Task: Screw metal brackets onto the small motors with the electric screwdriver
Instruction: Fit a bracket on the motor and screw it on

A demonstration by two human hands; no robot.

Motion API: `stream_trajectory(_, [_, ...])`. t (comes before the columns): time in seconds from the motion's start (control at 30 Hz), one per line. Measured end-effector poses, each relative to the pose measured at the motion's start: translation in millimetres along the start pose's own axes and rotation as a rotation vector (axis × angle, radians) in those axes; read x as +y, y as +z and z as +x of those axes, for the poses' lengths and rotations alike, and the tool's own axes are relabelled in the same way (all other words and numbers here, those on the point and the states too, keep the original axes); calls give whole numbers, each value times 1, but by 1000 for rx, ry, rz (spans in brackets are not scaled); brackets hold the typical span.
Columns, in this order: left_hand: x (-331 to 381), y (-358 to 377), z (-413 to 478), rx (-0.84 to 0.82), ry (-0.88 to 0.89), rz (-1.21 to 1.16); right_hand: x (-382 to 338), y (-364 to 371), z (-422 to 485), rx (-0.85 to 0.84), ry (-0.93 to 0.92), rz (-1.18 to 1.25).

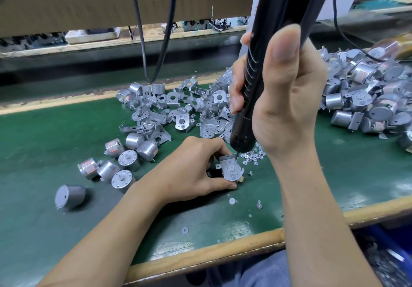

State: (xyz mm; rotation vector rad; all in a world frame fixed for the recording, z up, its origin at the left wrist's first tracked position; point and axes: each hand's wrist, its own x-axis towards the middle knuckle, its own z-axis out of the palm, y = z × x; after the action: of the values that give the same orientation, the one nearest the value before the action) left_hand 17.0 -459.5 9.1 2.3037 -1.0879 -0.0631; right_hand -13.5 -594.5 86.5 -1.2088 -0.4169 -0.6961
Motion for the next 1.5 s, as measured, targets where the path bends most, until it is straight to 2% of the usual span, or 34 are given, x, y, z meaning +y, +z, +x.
stream_trajectory(1.5, [-1, 1, 1, -24, -14, -9, 12, 2, -5, -24, 33, -12])
